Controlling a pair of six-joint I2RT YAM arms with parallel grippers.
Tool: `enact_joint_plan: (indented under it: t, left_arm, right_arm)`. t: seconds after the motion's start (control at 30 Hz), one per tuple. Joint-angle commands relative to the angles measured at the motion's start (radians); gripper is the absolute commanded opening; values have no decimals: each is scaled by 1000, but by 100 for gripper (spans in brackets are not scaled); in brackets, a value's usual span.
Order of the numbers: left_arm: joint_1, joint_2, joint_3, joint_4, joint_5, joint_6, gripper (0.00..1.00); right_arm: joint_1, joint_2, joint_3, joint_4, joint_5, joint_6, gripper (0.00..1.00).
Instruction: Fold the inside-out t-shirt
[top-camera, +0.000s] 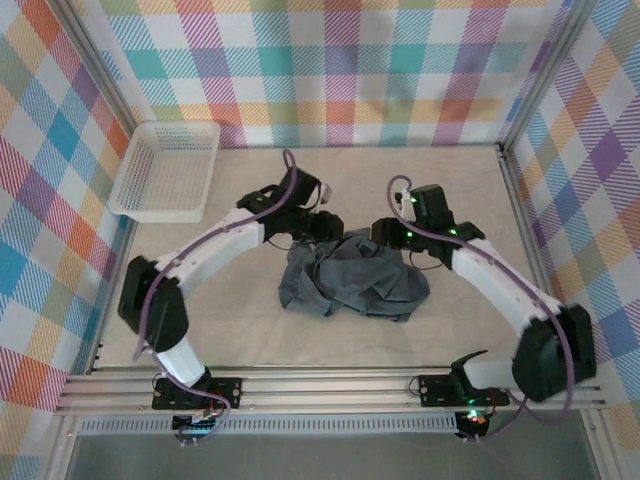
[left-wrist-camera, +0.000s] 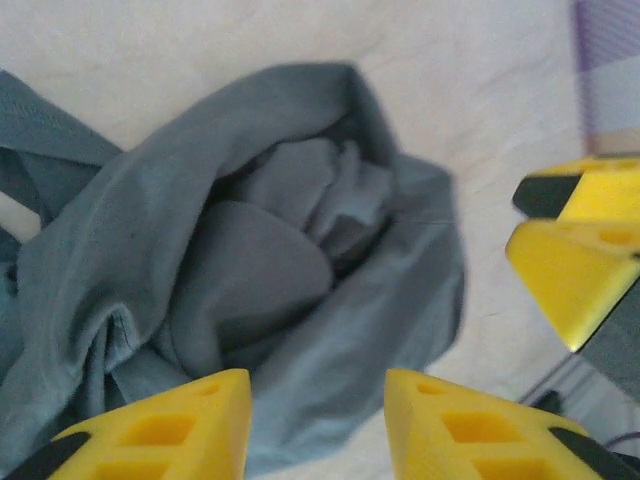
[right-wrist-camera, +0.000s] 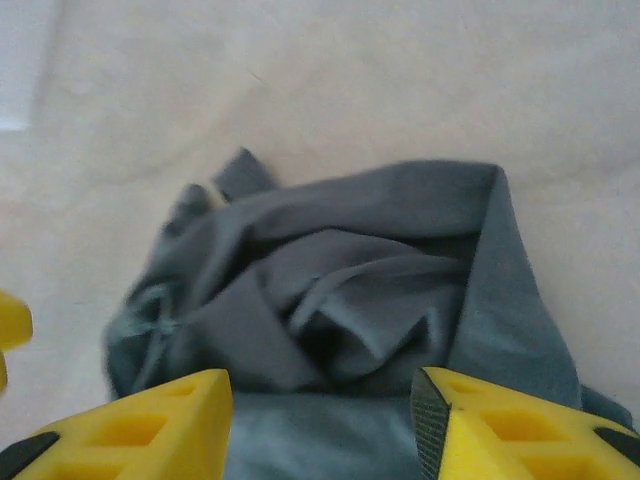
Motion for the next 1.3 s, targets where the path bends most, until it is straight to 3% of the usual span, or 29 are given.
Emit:
enact_joint_plan:
  t: [0.0,0.17,0.2,0.27,0.33,0.37,0.43,0.67,0.8,0.9,0.93,0.97,1.03,1.07,1.27]
  left_arm:
    - [-21,74,30,29,-22,0,45]
    - [-23,193,64,88,15,-33,47]
    - [-24,213,68,95,21,-33,47]
    - [-24,249,69,103,35,-36,43]
    - [-24,272,52,103,36,-35,27]
    - [-24,271,31,112,32,-37,17]
    - [-24,240,-44,144,16,-44,0]
    - [-30,-18,-424,373,-17,-76,0]
    - [-46,-160,-625,493,-95,-75,11]
    - [-54,-239,-675,556,-122,-69,7]
    - [-57,-253,-666,552,-131,-59,2]
    - [-59,-258,-652,544,-132,-48,0]
    - [-67,-260,-620,527,-142,-33,0]
    - [-68,-262,-616,531,-143,-34,0]
    - [-72,-294,-616,560,-159,-51,0]
  right_arm:
    - [3,102,45,-1,-8,-10,53]
    - [3,252,117,-22,-84,20,48]
    - [3,261,123,-23,-98,23,42]
    - [3,248,123,-12,-127,29,21]
    - [2,207,114,18,-153,32,3]
    - [0,184,111,29,-163,34,0]
    - [-8,133,104,51,-194,45,0]
    - [-79,-41,43,196,-345,197,0]
    - [-104,-104,-14,280,-398,275,0]
    - [-84,-113,-35,269,-415,199,0]
    - [-55,-108,-21,201,-351,132,1]
    - [-23,-99,-3,128,-280,76,10]
    - [41,-60,31,20,-196,1,41]
    - [62,-40,38,-2,-180,-7,47]
    - [179,82,17,6,-81,-13,69]
